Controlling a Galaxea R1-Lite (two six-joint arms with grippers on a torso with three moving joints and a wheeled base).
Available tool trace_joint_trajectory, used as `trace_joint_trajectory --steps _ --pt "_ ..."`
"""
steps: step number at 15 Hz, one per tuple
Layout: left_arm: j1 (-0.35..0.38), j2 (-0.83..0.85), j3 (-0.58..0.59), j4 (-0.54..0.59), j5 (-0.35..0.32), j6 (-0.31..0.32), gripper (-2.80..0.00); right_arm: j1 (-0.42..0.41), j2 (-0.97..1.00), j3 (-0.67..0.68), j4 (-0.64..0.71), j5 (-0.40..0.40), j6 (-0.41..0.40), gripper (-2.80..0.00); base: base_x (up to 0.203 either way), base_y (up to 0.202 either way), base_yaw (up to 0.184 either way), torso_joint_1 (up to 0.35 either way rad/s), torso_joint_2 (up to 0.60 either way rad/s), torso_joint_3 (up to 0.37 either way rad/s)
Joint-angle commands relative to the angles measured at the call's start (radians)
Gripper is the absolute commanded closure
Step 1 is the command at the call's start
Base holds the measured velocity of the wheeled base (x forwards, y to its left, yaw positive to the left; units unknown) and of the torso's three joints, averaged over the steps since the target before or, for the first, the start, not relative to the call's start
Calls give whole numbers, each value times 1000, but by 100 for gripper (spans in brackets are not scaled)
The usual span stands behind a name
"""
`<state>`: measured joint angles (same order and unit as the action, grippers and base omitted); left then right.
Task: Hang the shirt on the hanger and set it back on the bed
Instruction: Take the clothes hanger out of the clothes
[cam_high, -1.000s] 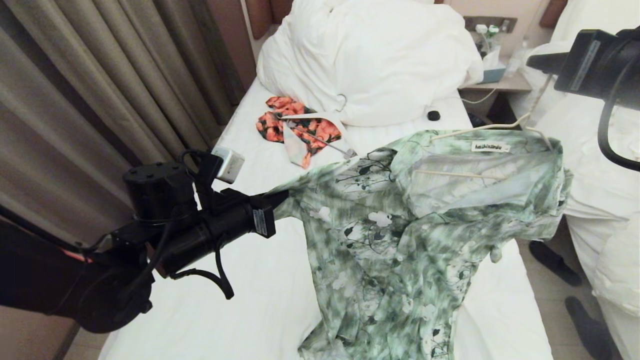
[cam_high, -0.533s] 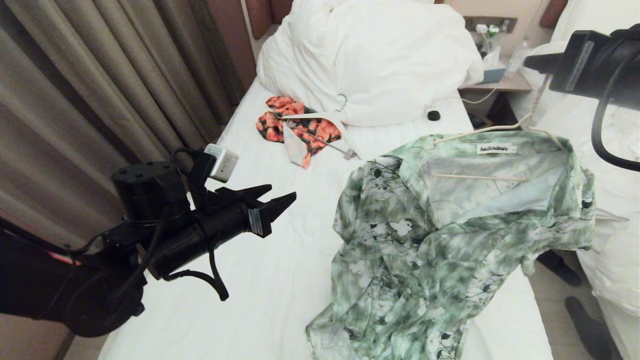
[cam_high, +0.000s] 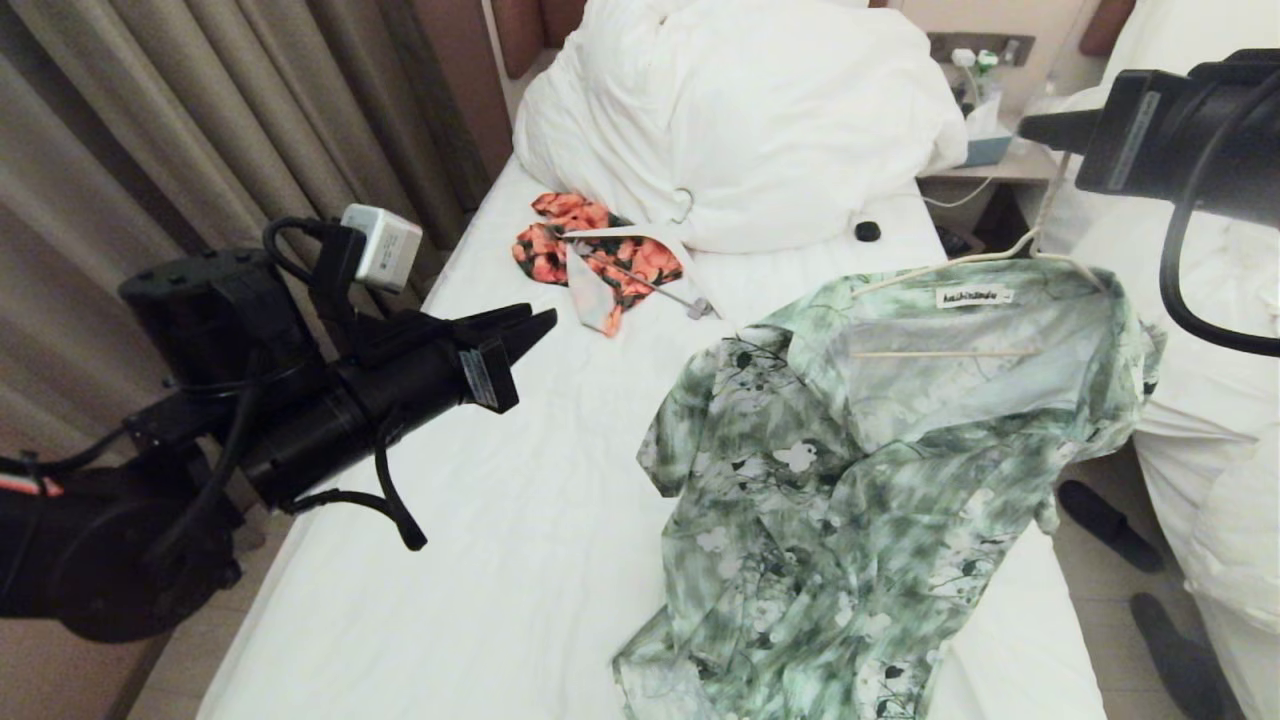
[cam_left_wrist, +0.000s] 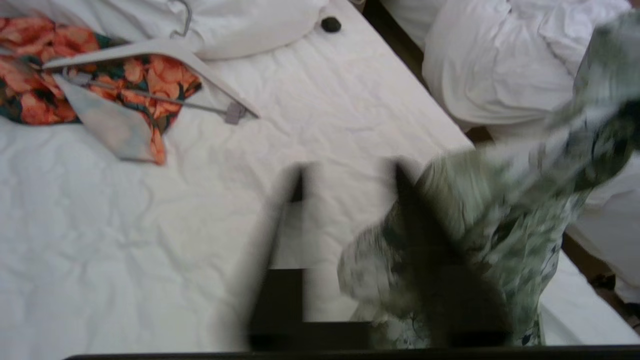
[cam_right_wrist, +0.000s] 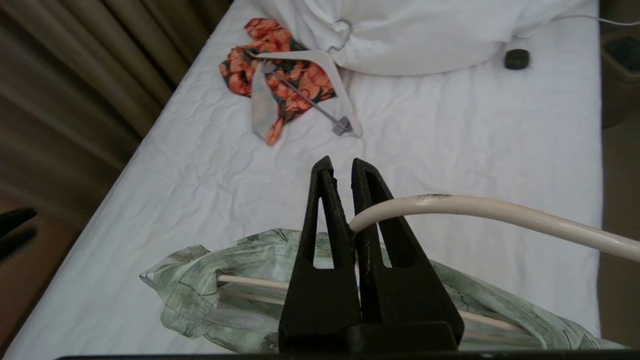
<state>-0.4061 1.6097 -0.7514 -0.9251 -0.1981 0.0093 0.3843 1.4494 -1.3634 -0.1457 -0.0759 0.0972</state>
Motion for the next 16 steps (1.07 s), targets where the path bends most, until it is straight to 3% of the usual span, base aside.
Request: trace_joint_trajectory --steps 1,4,16 --pt "13 -11 -70 84 0 -11 0 2 5 0 -1 8 -1 0 0 0 0 0 0 0" --pt "49 -10 -87 100 -1 -17 0 5 11 -3 -2 18 -47 0 0 0 0 76 -171 -89" --pt "38 -60 -82 111 -12 -17 0 17 -4 -31 -49 22 -141 0 0 0 0 122 -271 -147"
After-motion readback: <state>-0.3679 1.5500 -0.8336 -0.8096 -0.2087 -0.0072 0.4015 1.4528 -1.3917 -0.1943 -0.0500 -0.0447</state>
